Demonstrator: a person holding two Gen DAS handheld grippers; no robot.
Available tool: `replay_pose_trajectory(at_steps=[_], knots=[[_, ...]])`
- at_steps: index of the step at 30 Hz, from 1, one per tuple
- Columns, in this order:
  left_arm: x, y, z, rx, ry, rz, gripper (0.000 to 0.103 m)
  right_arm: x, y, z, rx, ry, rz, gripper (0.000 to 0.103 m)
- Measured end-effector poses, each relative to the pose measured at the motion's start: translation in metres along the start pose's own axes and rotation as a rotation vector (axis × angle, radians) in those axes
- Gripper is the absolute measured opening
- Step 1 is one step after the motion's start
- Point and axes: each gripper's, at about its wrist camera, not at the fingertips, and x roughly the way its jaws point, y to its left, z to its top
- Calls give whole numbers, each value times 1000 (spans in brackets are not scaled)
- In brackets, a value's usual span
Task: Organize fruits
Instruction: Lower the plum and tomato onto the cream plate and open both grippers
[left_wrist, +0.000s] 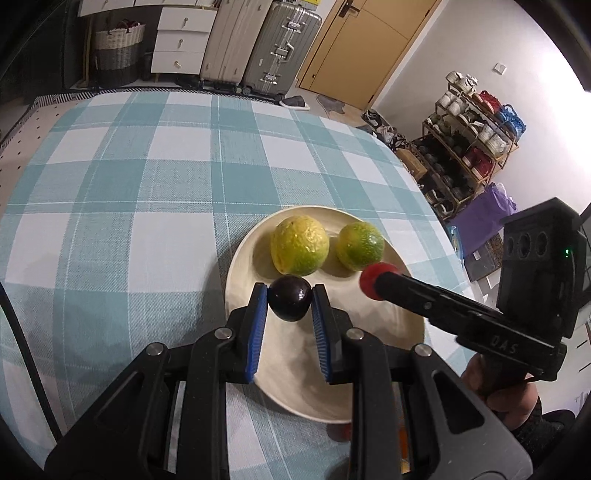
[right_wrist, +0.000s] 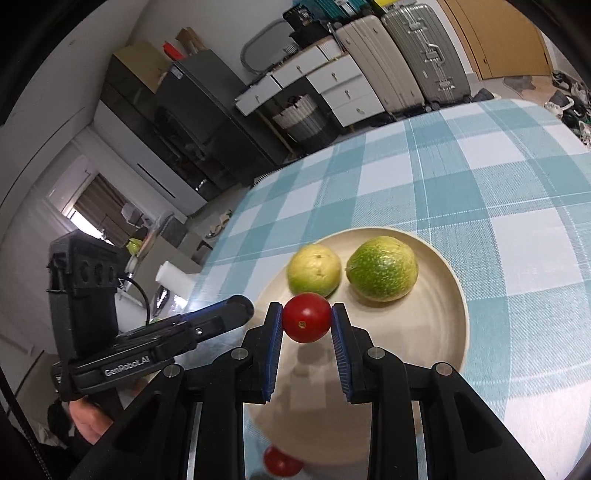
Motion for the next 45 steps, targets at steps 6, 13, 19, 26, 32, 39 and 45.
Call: replay_pose_trajectory(at_steps=[6, 13, 19, 26, 32, 39, 45], knots=[[15, 8, 6, -2, 17, -8, 21, 24, -8, 3, 10, 34, -48, 27], [26, 14, 13, -13, 36, -20, 21, 41, -5, 9, -23, 43, -84, 27], [27, 20, 17, -36, 30, -14, 24, 44, 4, 10, -64, 27, -129, 33], [12, 21, 10, -61, 20, -7, 31, 21, 17, 7, -106, -40, -124, 52], [-10, 8, -1, -30, -7, 20, 38, -5, 20, 0, -99, -86, -134, 64], [-38, -13, -19, 21, -61, 99, 53, -21, 23, -14, -81, -70, -127, 75], [-56, -26, -32, 43, -86, 149, 73, -37, 34, -28, -91, -97, -114, 82]])
